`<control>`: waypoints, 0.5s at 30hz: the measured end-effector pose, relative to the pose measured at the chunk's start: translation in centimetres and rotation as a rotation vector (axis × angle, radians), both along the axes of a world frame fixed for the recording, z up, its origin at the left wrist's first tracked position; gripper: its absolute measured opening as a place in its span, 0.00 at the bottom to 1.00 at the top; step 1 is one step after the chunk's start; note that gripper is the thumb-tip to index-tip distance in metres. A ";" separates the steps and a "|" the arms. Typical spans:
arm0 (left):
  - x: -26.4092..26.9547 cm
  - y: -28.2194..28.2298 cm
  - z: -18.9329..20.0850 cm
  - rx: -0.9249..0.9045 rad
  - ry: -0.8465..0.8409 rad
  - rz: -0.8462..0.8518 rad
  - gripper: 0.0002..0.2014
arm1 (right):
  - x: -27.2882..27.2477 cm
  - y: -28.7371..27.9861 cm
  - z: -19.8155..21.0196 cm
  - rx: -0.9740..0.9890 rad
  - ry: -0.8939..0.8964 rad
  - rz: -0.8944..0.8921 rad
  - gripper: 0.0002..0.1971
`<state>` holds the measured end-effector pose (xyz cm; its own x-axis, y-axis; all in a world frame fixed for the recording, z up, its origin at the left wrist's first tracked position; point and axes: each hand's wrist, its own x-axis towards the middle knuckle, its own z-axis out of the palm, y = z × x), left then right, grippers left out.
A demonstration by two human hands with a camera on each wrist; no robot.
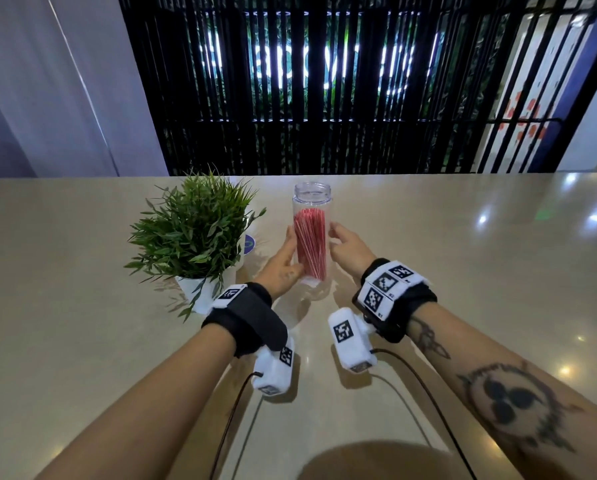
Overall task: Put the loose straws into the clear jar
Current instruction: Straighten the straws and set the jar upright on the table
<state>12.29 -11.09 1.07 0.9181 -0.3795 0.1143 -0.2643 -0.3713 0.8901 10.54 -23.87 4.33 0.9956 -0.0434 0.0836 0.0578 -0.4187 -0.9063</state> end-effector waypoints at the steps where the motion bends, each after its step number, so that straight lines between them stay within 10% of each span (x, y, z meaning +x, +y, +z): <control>1: 0.0 0.1 -0.3 -0.010 0.020 -0.013 0.38 | -0.1 0.1 -0.5 0.019 0.010 0.009 0.24; 15: 0.3 0.1 -3.3 -0.127 0.131 0.014 0.39 | -0.3 0.3 -3.8 0.123 0.090 0.068 0.29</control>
<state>12.54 -10.96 -2.25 0.9334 -0.3566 0.0396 -0.1384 -0.2562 0.9566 10.23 -23.59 0.55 0.9998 0.0201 -0.0075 -0.0011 -0.3022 -0.9532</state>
